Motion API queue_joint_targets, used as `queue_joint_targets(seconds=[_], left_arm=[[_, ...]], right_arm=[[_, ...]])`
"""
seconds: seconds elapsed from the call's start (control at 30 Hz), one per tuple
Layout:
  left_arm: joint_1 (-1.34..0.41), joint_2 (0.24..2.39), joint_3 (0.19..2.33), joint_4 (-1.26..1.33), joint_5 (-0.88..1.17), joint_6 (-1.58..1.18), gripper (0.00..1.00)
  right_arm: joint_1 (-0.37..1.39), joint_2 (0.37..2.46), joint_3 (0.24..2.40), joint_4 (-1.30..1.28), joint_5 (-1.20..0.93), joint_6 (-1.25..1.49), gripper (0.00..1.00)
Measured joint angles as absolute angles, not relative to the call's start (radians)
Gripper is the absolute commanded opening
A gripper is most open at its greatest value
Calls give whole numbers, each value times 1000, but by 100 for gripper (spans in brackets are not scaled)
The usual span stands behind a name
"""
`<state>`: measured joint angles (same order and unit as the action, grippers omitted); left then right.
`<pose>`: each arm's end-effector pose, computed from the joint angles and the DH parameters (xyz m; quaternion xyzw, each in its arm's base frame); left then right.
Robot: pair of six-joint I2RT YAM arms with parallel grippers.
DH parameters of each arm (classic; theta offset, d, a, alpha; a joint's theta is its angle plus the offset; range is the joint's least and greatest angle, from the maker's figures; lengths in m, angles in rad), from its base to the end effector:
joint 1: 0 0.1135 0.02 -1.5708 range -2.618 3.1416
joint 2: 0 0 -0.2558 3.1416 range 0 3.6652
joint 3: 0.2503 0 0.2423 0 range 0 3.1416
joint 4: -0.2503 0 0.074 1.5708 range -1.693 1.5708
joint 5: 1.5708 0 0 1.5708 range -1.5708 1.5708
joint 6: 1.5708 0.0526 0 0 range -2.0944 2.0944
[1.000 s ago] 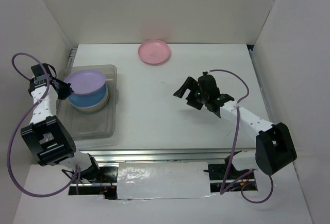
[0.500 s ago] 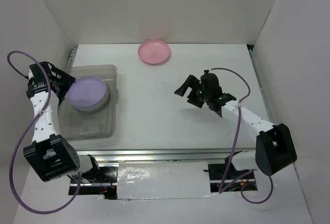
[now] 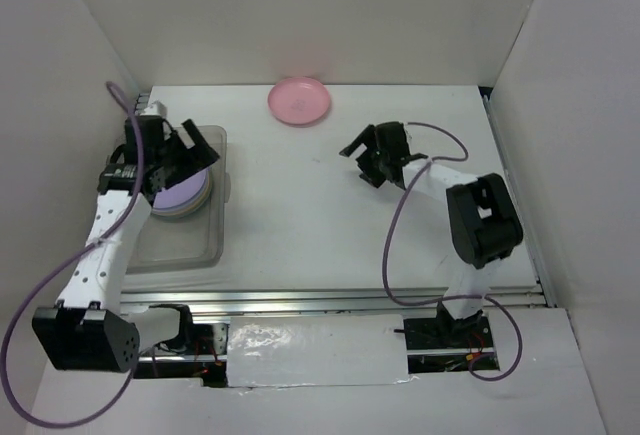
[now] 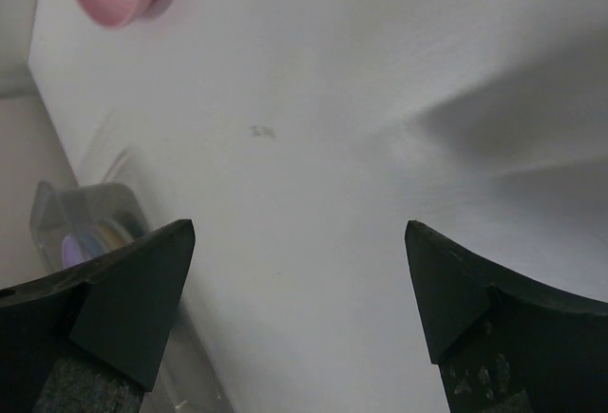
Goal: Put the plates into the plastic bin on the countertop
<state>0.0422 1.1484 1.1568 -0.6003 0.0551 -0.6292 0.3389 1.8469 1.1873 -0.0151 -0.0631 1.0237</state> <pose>0.2543 0.0078 0.3382 -0.2784 0.8373 -0.1592 0.4428 0.3863 0.1397 0.1842 0.2896 0.8531 0.2948 0.3184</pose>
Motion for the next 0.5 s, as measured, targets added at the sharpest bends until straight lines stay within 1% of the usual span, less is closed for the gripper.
queue_joint_targets(seconds=[0.07,0.13,0.2,0.3,0.5], left_arm=[[-46,1214,1196,-587,46,-632,99],[-121,1307,1248,-543,51,-638,99],[-176,1422,1322,-505,50,-662,99],[-229,1651,1507,-461,30,-707,99],[-295,2141,1968,-466,-128,-844,99]], right_arm=[[340,1742,1045,-1,-19,1056,100],[345,1573,882,-20,20,1077,100],[353,1390,773,-50,67,1080,100],[370,1123,690,-92,118,1058,100],[366,751,596,-175,110,997,100]])
